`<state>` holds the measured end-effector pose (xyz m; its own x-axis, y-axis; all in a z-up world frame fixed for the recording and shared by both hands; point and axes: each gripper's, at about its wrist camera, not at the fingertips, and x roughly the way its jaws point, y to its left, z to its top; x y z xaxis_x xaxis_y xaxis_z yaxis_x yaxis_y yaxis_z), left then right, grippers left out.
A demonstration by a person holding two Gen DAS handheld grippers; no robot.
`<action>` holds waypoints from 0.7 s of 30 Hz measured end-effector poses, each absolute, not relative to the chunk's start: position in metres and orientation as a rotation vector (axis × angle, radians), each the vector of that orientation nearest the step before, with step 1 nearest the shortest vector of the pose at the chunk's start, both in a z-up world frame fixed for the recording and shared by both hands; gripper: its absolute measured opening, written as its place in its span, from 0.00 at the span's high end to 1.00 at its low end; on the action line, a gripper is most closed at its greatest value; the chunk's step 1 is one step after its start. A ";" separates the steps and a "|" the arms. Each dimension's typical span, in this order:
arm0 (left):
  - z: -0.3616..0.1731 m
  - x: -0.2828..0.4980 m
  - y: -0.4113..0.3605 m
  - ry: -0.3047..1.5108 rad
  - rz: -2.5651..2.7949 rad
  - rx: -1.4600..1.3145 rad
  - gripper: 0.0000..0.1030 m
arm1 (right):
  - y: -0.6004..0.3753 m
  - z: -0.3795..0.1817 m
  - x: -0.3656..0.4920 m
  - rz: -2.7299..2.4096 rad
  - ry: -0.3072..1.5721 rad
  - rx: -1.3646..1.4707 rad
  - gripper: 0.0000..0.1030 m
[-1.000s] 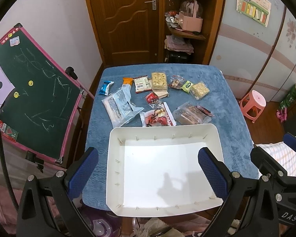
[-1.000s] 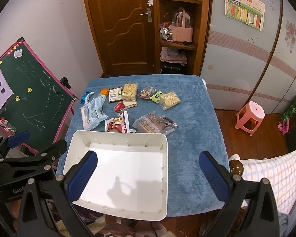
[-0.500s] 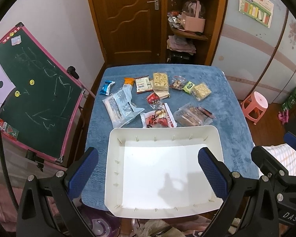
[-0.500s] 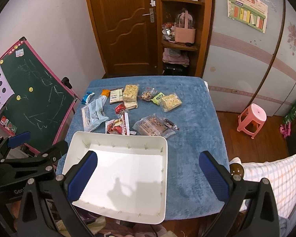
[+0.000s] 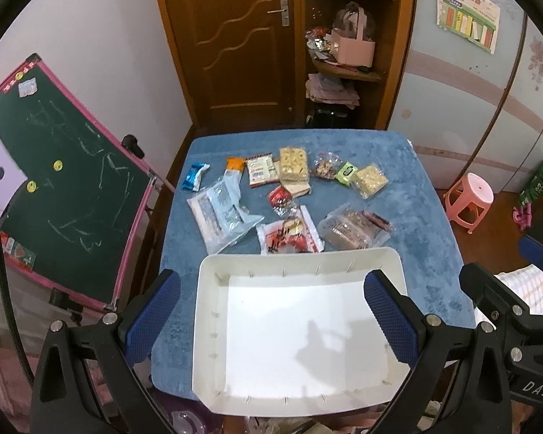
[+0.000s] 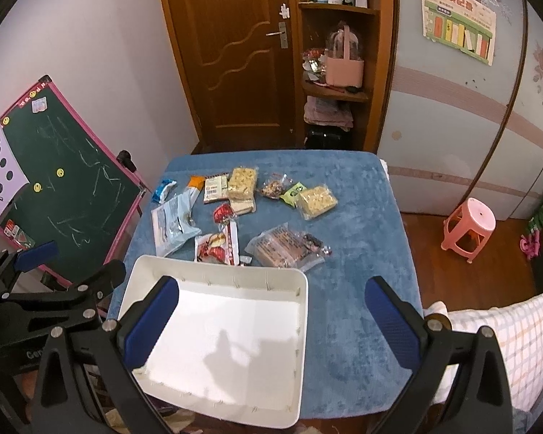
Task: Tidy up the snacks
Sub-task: 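Grasp the orange cake-print bag with the left gripper while the right grasps the dark brown snack bag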
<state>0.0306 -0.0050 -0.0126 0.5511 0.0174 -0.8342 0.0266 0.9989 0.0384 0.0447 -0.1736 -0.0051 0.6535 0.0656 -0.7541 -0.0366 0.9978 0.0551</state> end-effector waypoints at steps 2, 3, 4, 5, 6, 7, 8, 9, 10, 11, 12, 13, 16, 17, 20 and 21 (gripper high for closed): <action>-0.009 0.041 -0.007 0.985 -0.020 0.055 0.02 | -0.178 -0.004 0.051 0.060 0.854 0.037 0.00; -0.008 0.046 -0.009 0.984 -0.021 0.061 0.02 | -0.180 -0.003 0.054 0.060 0.853 0.038 0.00; -0.006 0.054 -0.009 0.984 -0.023 0.070 0.02 | -0.184 -0.003 0.059 0.060 0.852 0.043 0.00; -0.006 0.058 -0.009 0.983 -0.022 0.073 0.02 | -0.188 -0.002 0.064 0.059 0.851 0.051 0.00; -0.004 0.067 -0.008 0.986 -0.020 0.075 0.02 | -0.193 -0.002 0.068 0.059 0.850 0.060 0.00; -0.003 0.074 -0.007 0.990 -0.016 0.073 0.02 | -0.200 -0.002 0.077 0.057 0.854 0.078 0.00; -0.003 0.082 -0.006 0.997 -0.012 0.070 0.02 | -0.207 -0.003 0.084 0.055 0.860 0.097 0.00; -0.003 0.095 -0.002 1.007 -0.006 0.062 0.02 | -0.213 -0.003 0.092 0.055 0.867 0.114 0.00; -0.003 0.103 -0.001 1.015 -0.003 0.057 0.02 | -0.220 -0.005 0.099 0.056 0.876 0.131 0.00; -0.005 0.112 0.002 1.026 -0.004 0.053 0.02 | -0.230 -0.008 0.112 0.052 0.895 0.155 0.00; -0.007 0.119 0.003 1.035 -0.005 0.050 0.02 | -0.238 -0.011 0.121 0.048 0.908 0.171 0.00; -0.009 0.127 0.004 1.047 -0.005 0.046 0.02 | -0.242 -0.014 0.126 0.044 0.913 0.178 0.00; -0.026 0.158 0.008 1.113 -0.014 0.008 0.02 | -0.258 -0.024 0.153 0.016 0.942 0.190 0.00; -0.032 0.164 0.008 1.127 -0.014 0.000 0.02 | -0.264 -0.030 0.165 0.003 0.960 0.191 0.00; -0.055 0.188 0.009 1.194 -0.017 -0.035 0.02 | -0.273 -0.042 0.189 -0.003 0.991 0.204 0.00; -0.065 0.195 0.008 1.219 -0.023 -0.041 0.02 | -0.275 -0.045 0.197 -0.010 1.000 0.206 0.01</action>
